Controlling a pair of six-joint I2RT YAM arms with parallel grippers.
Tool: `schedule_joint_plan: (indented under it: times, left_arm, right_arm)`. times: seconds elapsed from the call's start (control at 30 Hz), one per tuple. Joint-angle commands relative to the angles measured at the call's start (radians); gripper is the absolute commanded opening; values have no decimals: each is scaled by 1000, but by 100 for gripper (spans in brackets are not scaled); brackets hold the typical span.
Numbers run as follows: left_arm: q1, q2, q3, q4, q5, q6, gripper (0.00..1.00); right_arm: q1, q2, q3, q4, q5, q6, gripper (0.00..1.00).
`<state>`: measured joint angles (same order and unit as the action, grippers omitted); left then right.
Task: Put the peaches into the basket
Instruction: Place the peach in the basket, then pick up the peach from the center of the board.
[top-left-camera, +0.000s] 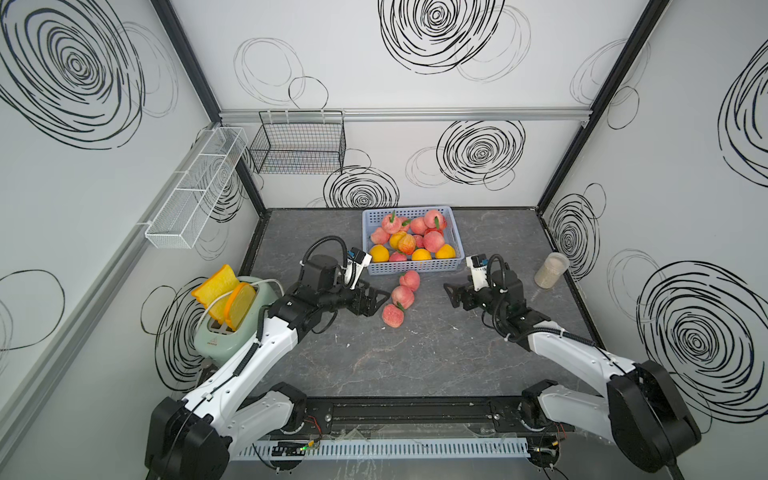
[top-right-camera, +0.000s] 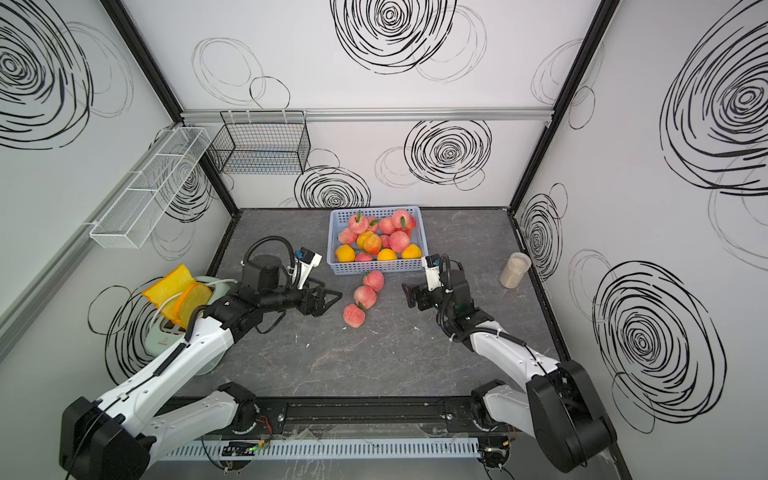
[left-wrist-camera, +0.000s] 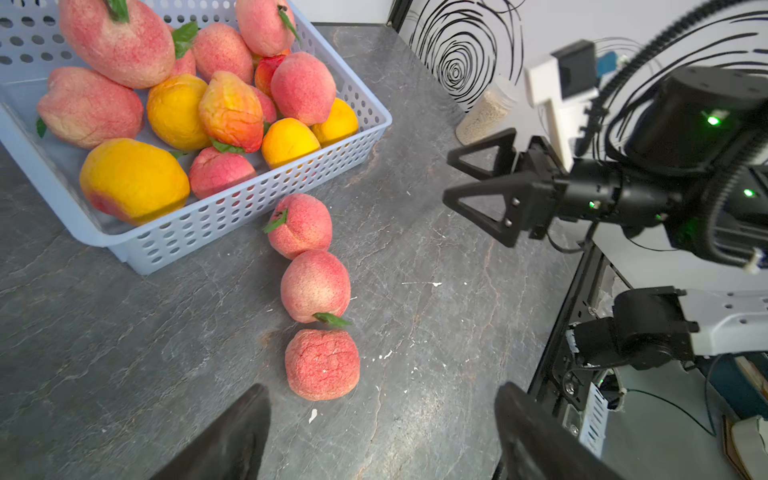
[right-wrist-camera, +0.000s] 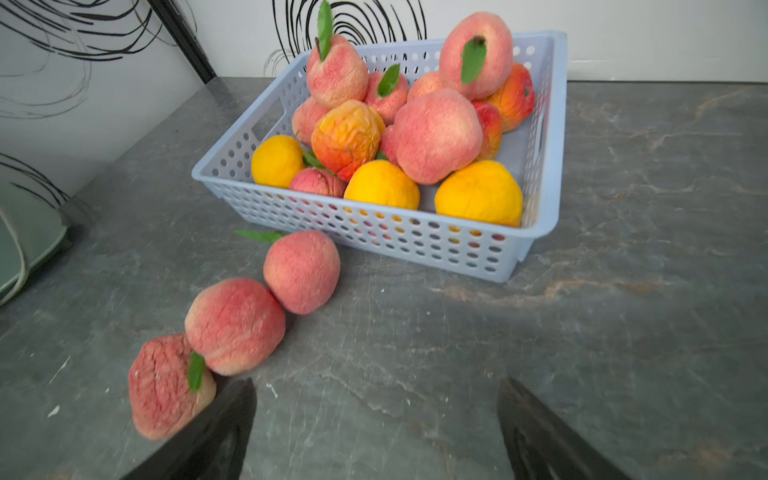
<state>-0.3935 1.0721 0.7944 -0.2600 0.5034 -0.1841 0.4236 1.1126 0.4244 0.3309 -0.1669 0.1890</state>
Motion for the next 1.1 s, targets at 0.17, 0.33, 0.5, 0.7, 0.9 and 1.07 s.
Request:
schedule_joint_plan:
  times: [0.17, 0.33, 0.5, 0.7, 0.9, 1.07]
  left_arm:
    - [14, 79, 27, 19, -182, -15, 89]
    - [-10, 119, 4, 37, -216, -35, 88]
    - [-88, 175, 6, 45, -299, -74, 89]
    - [-194, 261, -14, 117, -360, -139, 88]
    - [-253, 354, -4, 141, -439, -156, 90]
    - [-279, 409, -16, 166, -469, -145, 90]
  right_arm:
    - [42, -121, -170, 240, -4, -7, 93]
    - [101, -187, -215, 236, 4, -20, 92]
    - [182, -235, -247, 179, 26, -15, 92]
    - [239, -324, -286, 159, 41, -19, 91]
    - [241, -337, -293, 184, -18, -20, 90]
    - [254, -326, -285, 180, 10, -28, 90]
